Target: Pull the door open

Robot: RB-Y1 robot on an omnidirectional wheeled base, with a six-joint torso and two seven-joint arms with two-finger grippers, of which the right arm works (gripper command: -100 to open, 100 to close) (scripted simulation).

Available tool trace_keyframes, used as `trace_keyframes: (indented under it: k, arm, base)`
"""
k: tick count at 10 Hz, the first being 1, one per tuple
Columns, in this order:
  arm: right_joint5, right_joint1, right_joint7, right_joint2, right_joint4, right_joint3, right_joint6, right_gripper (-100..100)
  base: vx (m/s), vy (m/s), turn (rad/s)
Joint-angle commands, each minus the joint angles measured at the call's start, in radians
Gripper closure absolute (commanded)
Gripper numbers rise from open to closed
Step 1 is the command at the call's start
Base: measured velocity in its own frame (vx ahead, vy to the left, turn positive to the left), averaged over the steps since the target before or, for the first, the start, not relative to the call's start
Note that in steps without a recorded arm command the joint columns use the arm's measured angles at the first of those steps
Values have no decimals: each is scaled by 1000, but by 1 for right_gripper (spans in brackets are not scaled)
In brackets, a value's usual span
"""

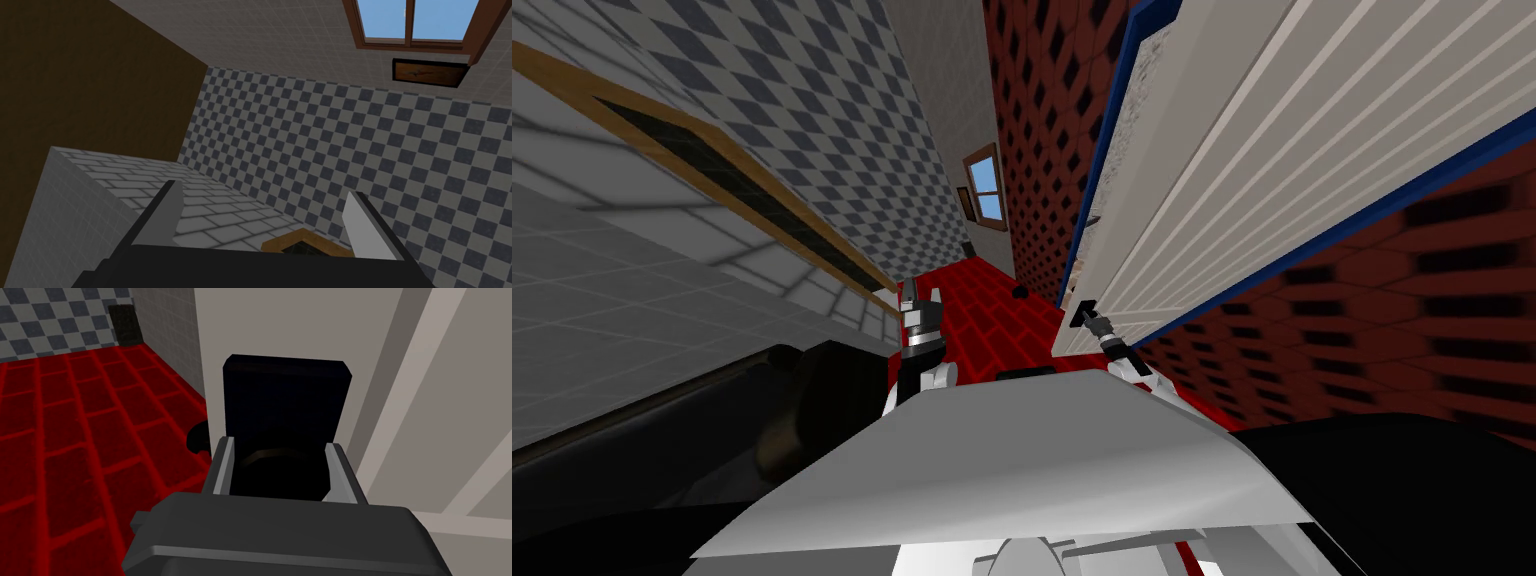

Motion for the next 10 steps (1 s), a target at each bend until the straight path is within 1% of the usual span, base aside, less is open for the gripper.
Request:
trace_keyframes:
  k: [1, 5, 7, 10]
  arm:
    - [4, 3, -11, -10, -1, 7, -12, 100]
    - [17, 14, -46, -46, -1, 30, -46, 100]
    - [23, 20, -63, -64, -2, 42, -63, 100]
    - [30, 26, -83, -84, -2, 55, -83, 100]
  base:
    - [-164, -68, 127]
    - [-194, -58, 122]
    - [-210, -82, 124]
    - [-186, -66, 93]
